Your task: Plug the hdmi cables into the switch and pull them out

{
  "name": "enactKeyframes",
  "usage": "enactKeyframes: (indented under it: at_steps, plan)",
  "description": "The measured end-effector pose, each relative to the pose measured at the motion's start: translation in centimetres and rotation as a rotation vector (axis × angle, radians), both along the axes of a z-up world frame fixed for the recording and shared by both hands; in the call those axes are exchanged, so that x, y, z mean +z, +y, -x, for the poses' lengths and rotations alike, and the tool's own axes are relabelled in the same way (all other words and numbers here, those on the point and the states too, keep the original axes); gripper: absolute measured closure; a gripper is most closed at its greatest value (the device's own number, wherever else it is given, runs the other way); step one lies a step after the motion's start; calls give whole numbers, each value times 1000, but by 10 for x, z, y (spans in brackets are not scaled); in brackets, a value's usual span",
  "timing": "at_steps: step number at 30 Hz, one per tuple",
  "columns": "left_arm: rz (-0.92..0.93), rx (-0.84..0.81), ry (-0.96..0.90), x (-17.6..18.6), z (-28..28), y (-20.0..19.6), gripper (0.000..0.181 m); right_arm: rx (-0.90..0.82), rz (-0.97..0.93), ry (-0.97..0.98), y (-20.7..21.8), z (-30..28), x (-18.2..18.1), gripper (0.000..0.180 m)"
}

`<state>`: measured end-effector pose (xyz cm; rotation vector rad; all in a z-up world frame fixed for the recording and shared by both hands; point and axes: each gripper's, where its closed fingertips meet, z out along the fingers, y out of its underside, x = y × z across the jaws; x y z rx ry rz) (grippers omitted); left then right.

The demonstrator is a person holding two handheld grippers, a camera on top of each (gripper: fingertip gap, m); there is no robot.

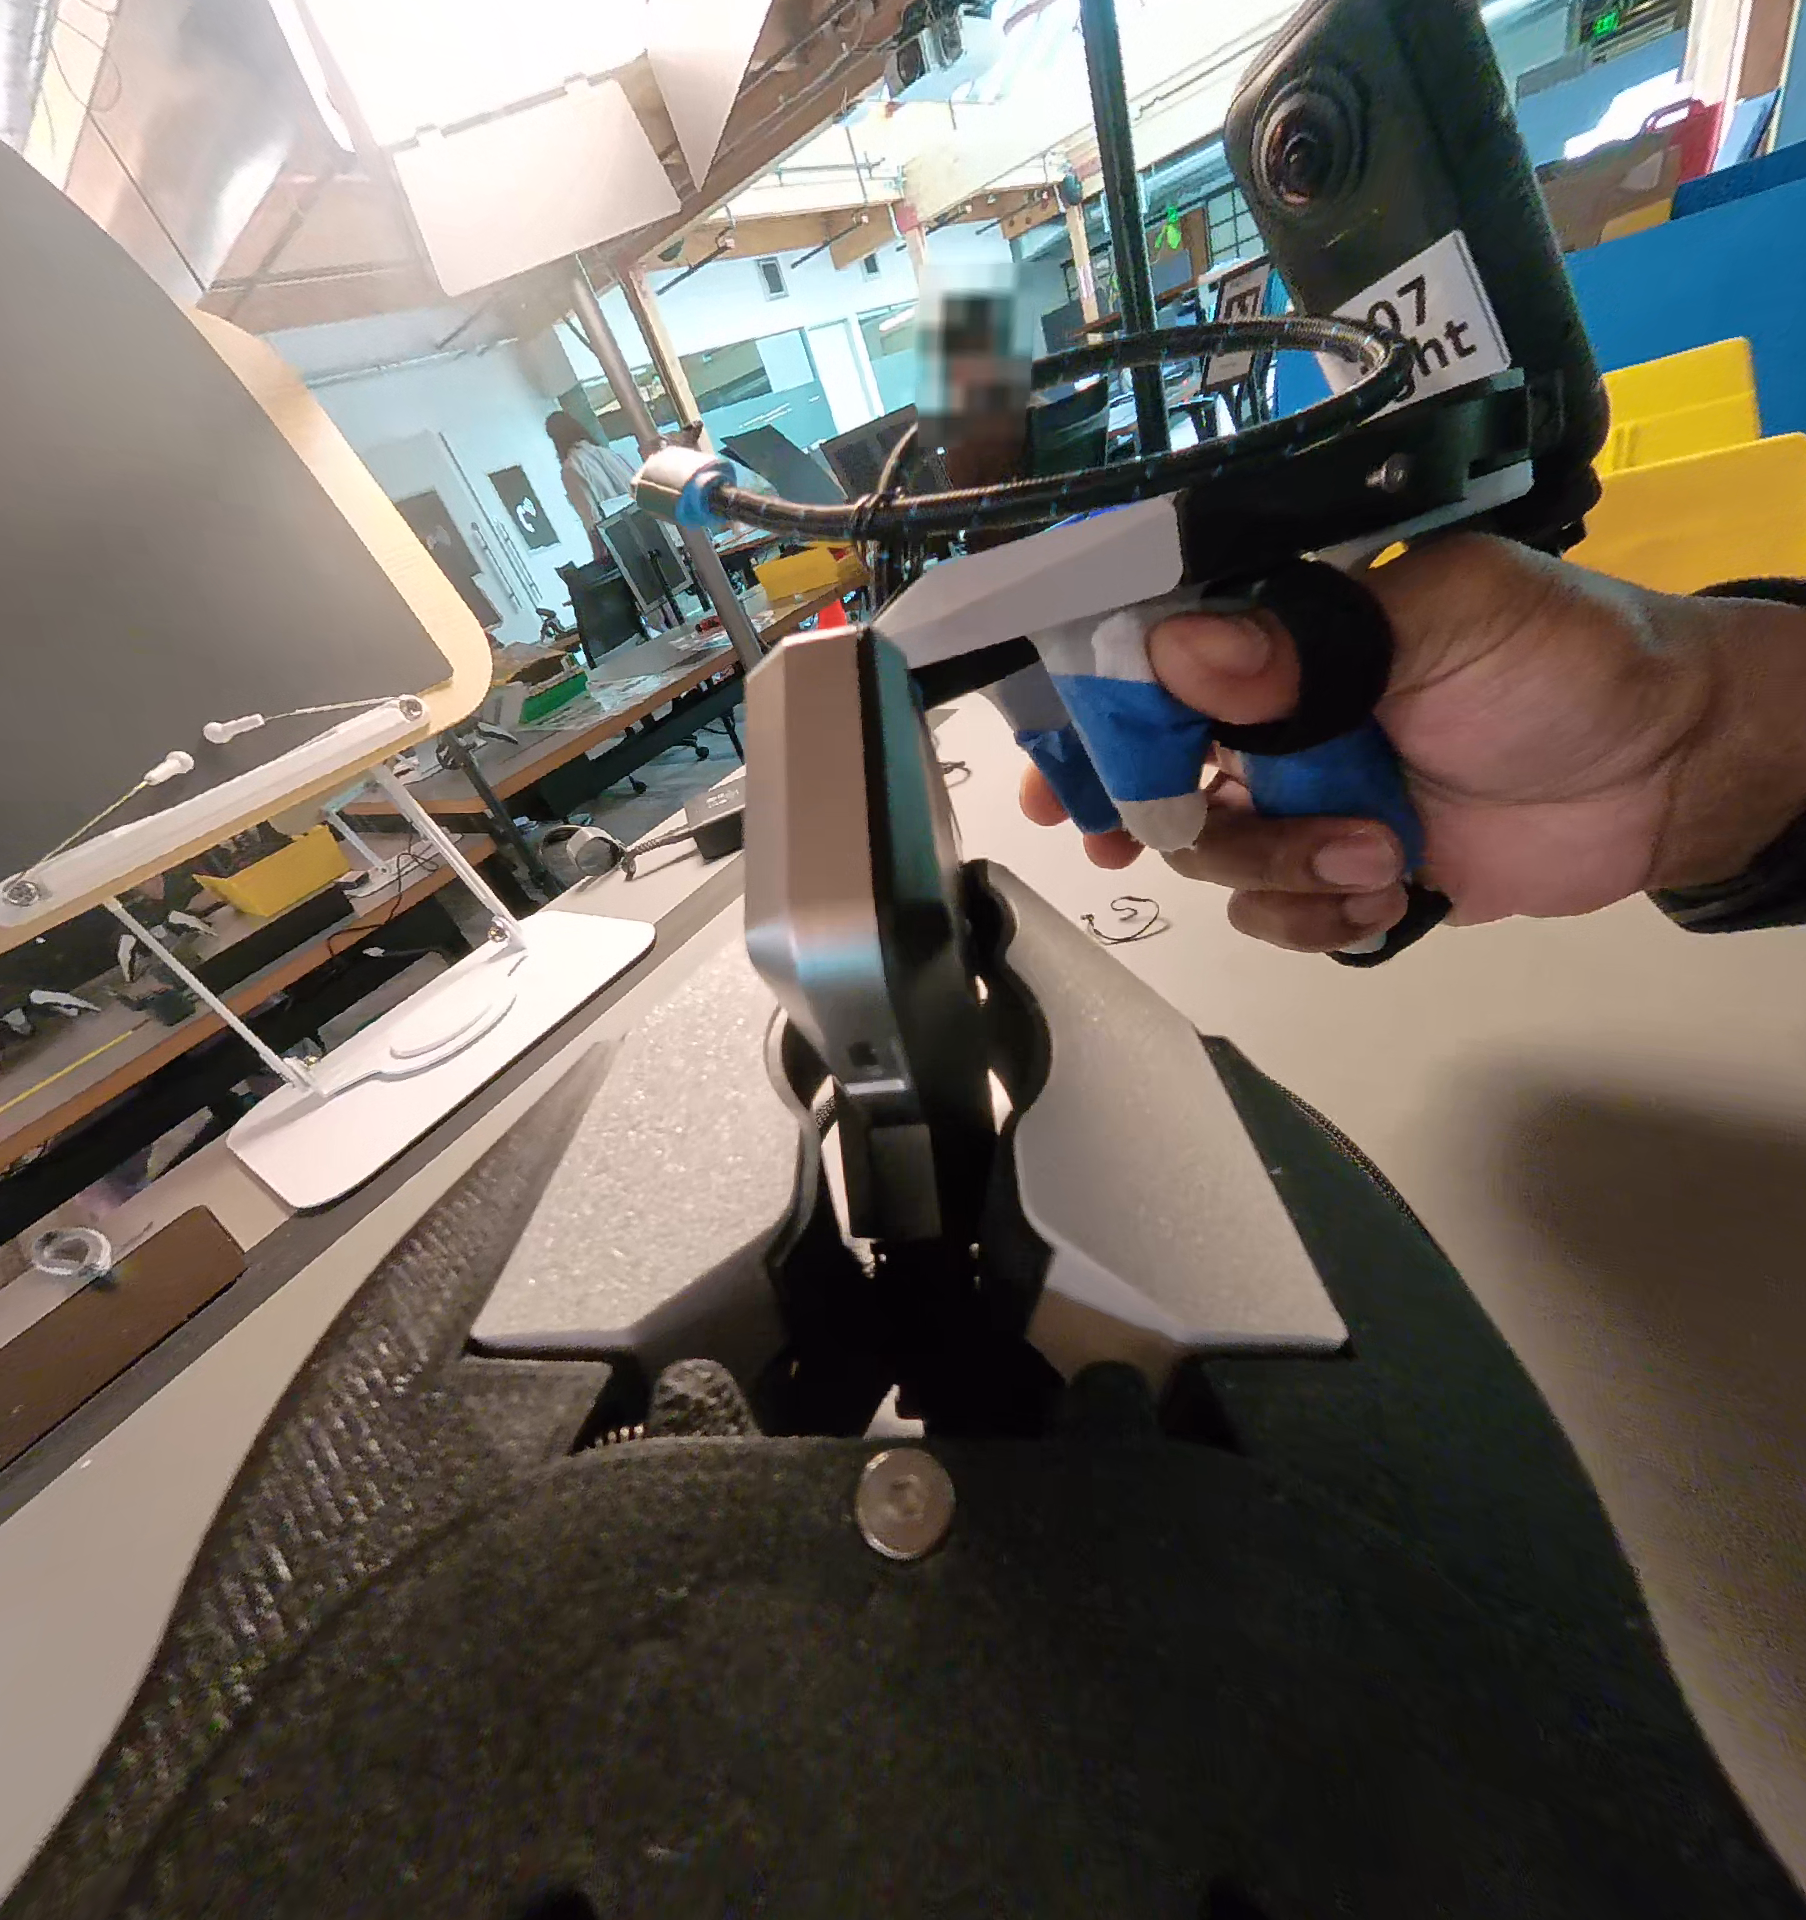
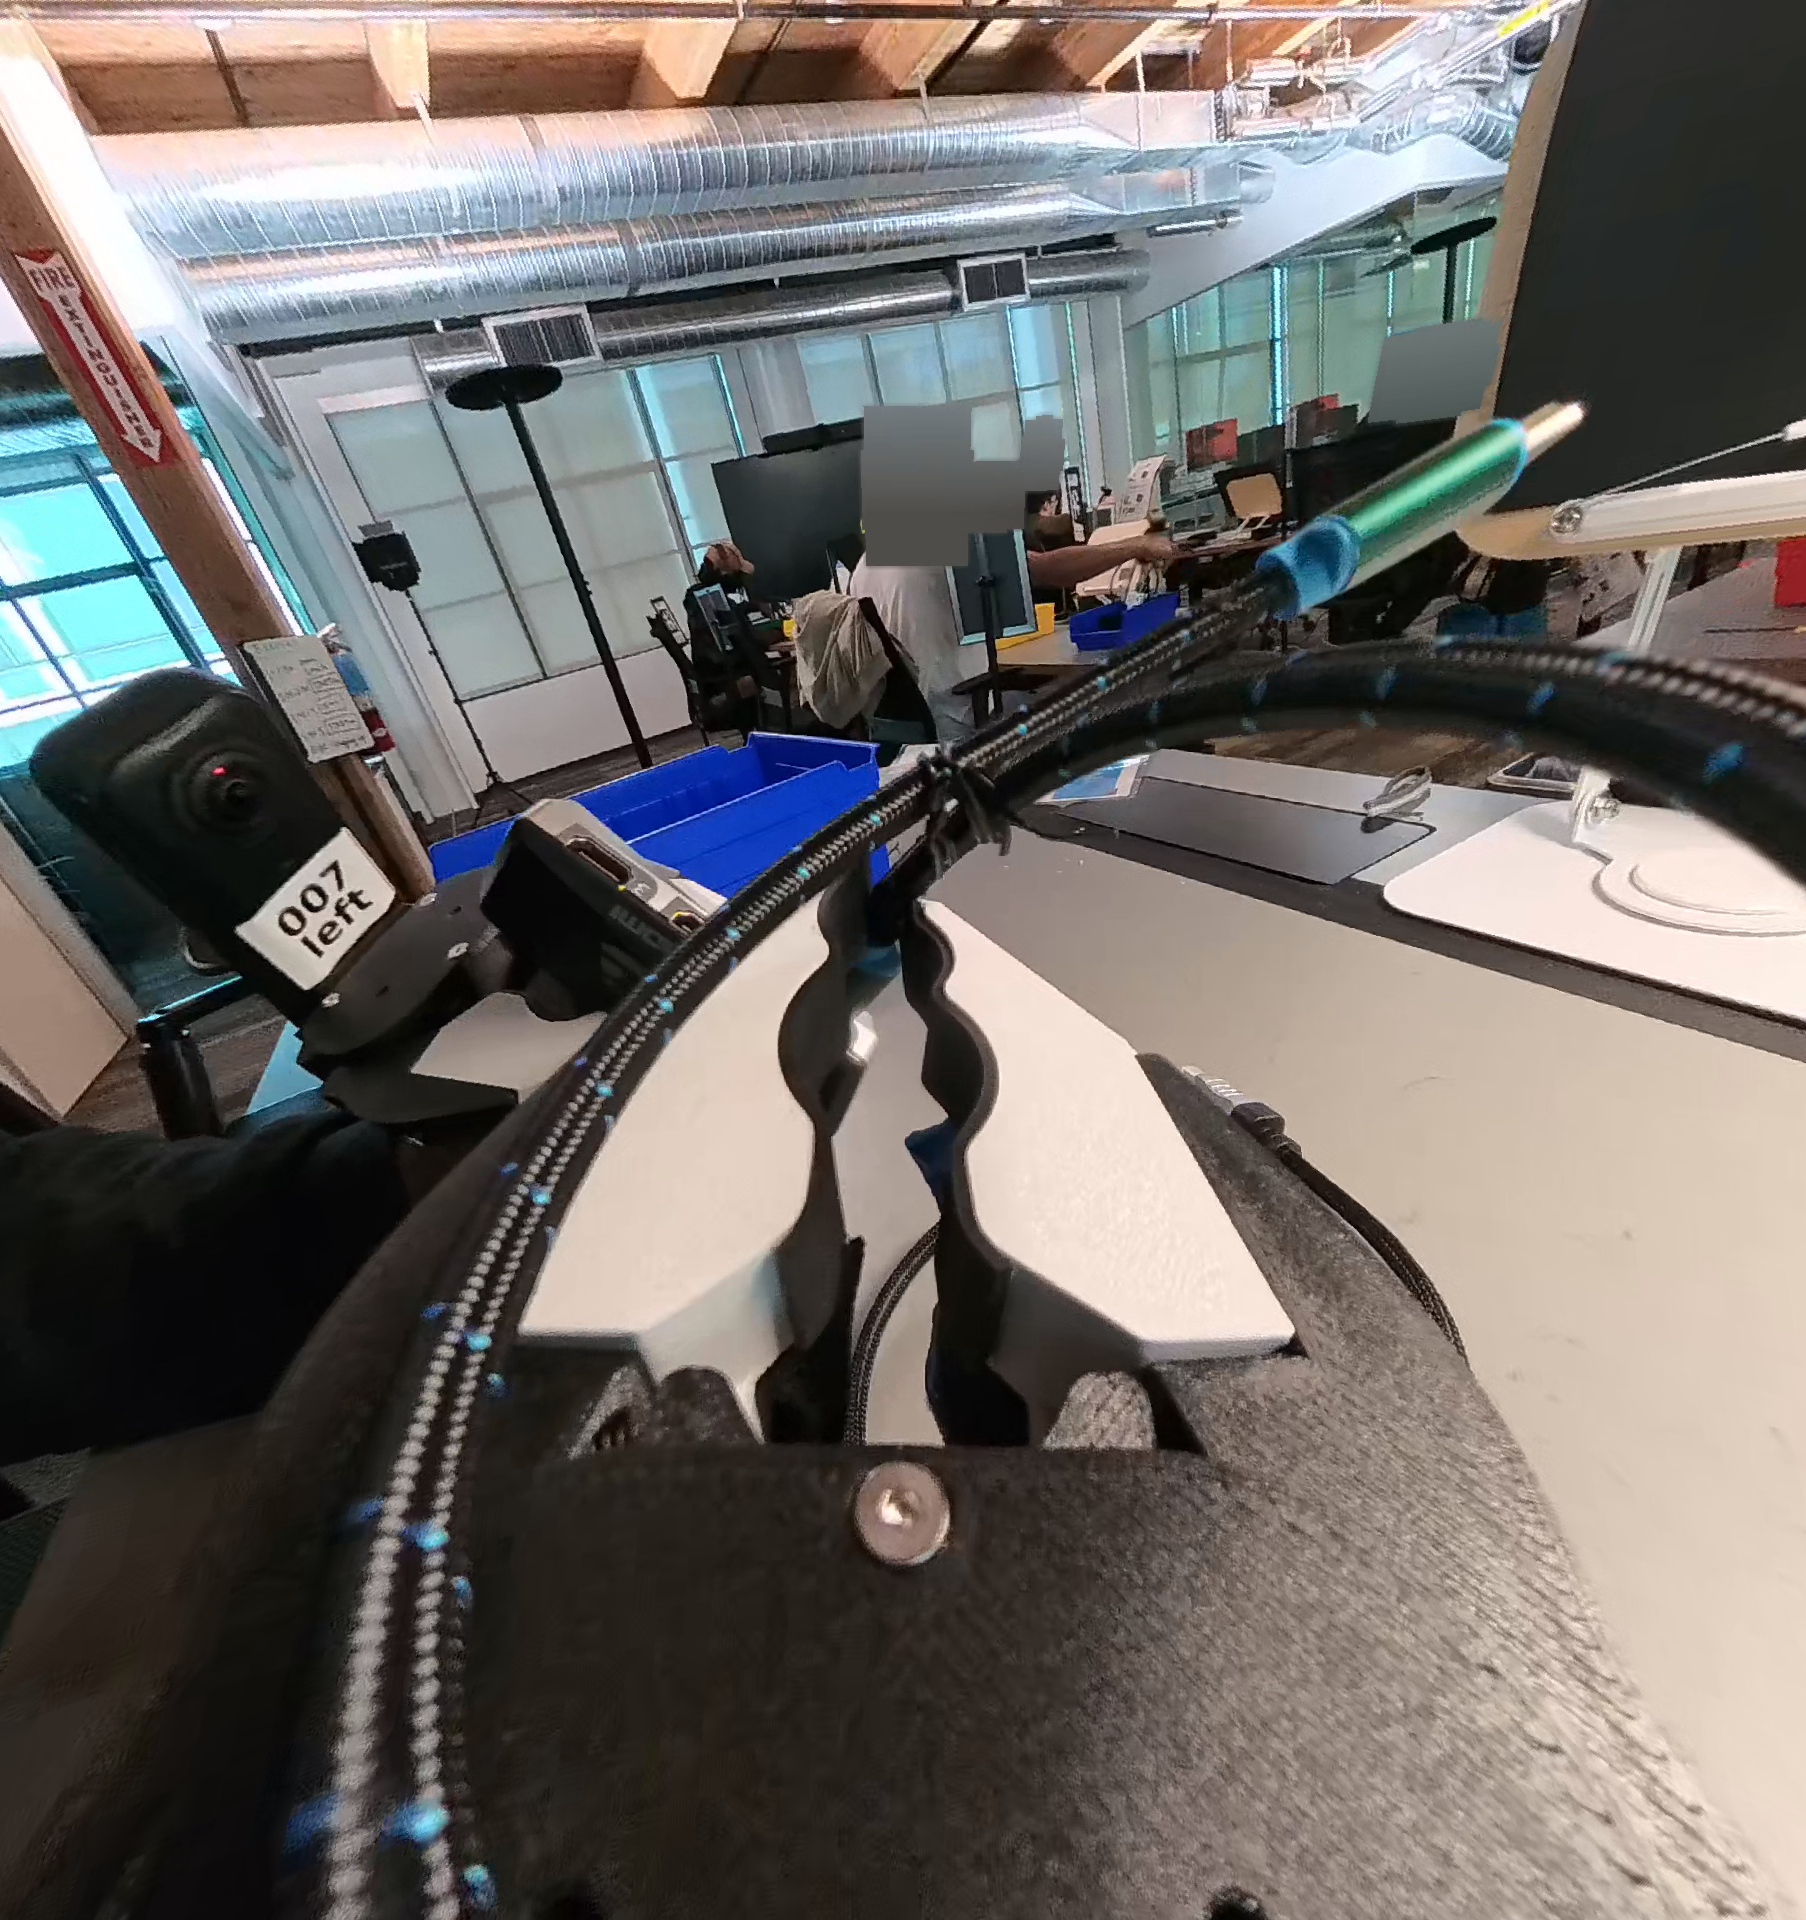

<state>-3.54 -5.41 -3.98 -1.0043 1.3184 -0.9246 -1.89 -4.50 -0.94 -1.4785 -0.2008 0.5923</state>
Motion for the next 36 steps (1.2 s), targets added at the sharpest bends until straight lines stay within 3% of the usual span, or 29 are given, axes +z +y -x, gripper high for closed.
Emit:
enactKeyframes:
  at_steps: [5,6,17,27,32,36]
  plan:
    - [2,-9,2,-1,-1,1,152,-8,-12,0,-1,0,2,173]
    - [9,-16,-4,-1,-1,1,159,-10,-18,-6,-2,0,4,175]
    - [75,-63,-18,2,-1,-4,157,-38,-47,-53,-5,1,10,174]
    - [-97,59,-3,2,0,-2,158,19,6,25,-2,-1,3,175]
    - [-110,43,-28,7,1,-4,157,31,-65,3,-10,4,17,175]
    - [-120,57,-1,4,2,-4,157,22,-6,-15,-5,1,7,174]
